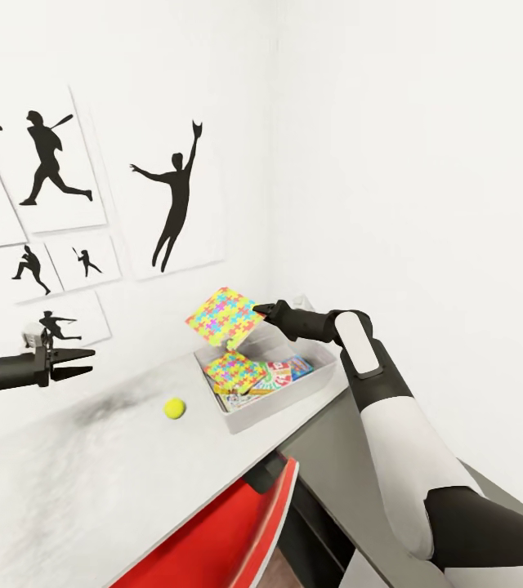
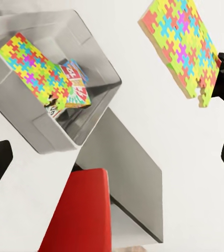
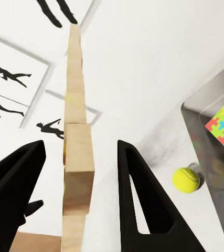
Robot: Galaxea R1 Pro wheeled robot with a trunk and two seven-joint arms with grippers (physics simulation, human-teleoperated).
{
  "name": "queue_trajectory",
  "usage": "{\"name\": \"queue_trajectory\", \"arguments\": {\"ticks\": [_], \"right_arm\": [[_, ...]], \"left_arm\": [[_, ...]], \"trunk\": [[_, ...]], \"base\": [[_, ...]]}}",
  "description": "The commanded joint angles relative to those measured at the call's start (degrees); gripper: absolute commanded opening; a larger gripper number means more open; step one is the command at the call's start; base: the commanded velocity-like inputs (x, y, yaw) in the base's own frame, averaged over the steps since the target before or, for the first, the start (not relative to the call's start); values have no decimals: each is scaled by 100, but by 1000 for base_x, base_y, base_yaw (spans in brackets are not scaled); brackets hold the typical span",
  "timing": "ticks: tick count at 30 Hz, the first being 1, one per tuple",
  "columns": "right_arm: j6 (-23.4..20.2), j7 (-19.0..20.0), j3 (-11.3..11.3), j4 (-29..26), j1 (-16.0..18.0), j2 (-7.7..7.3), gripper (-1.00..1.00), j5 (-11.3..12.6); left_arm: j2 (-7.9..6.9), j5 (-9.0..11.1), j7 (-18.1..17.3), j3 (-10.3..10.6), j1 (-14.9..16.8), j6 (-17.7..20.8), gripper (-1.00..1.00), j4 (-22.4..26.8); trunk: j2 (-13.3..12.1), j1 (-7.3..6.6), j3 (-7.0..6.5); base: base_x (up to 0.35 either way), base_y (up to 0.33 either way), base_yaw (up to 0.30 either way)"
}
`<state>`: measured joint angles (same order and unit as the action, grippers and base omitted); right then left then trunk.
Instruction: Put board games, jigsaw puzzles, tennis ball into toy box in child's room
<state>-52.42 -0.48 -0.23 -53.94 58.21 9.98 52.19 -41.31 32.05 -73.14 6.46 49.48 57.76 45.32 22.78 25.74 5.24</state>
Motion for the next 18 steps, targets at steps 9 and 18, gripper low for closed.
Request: {"name": "queue_trajectory", "arguments": {"ticks": [9, 18], "right_arm": [[-23, 2, -4, -3, 8, 2, -100, 2], [-23, 4, -4, -3, 15, 2, -100, 2]], "left_arm": [[22, 12, -16, 30, 9, 42, 100, -5], [19, 12, -23, 31, 9, 42, 100, -5]], "trunk": [[14, 5, 14], [14, 5, 14]], "base": [[101, 64, 0], [143, 52, 0]]}}
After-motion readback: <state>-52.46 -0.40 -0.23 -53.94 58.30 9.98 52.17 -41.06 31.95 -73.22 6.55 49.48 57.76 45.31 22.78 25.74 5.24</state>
